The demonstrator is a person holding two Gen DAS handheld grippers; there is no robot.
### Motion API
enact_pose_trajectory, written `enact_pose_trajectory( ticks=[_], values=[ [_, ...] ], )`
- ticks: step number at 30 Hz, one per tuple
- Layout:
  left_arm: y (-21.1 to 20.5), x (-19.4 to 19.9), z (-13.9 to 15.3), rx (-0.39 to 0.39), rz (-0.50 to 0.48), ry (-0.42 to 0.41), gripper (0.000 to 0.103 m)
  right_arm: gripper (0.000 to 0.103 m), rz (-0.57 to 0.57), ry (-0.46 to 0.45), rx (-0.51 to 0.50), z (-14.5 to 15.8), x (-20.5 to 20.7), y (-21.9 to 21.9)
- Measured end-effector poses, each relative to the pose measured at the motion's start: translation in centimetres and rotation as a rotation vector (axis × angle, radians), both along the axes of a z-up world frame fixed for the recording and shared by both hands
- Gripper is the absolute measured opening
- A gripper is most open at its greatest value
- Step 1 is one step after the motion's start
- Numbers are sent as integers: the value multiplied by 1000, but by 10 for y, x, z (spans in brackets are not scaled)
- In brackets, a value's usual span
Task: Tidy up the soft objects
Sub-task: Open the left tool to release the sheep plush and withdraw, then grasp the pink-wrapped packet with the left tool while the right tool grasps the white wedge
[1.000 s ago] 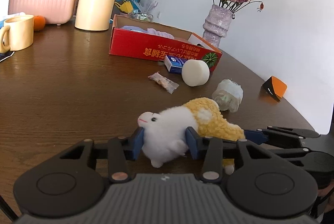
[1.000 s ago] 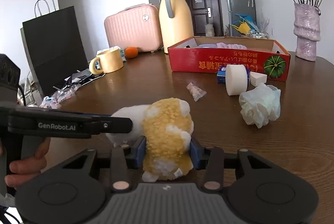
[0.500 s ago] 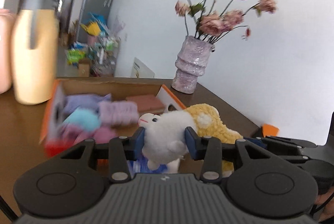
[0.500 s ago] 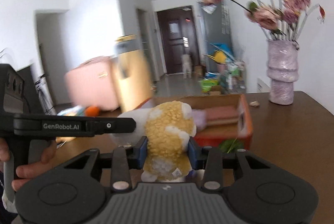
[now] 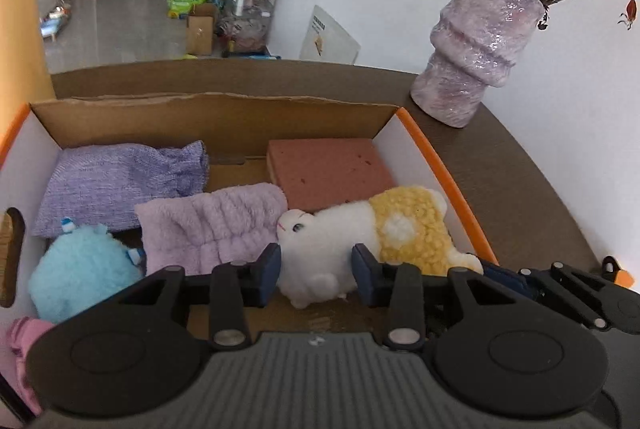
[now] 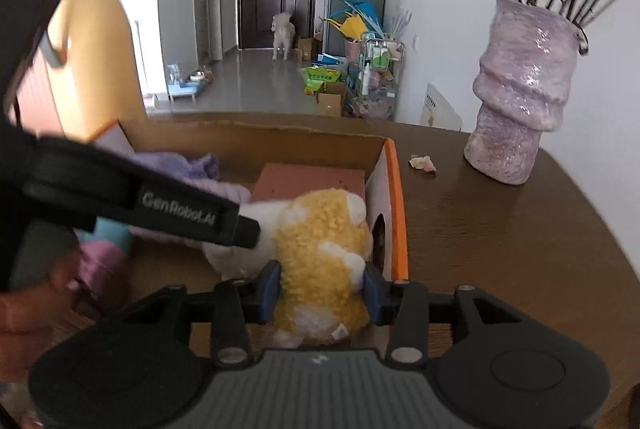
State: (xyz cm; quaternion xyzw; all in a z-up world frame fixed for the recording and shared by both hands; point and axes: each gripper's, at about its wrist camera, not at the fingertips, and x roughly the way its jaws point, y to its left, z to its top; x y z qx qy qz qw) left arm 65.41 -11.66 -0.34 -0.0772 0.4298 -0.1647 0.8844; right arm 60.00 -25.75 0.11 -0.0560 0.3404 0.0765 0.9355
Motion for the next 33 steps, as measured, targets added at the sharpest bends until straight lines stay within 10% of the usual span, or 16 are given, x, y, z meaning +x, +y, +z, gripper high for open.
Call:
enact_pose_trajectory(
  ticks=[19, 25, 33],
  values=[
    [85, -173, 106, 167, 170, -441, 62, 84, 11, -318, 98, 101, -145, -28],
    [106, -290, 102, 239, 275, -687, 97, 97, 50, -547, 156, 87, -243, -23],
    [106, -385, 79, 237, 310, -811, 100, 100, 48, -623, 213, 63, -311, -11]
  ],
)
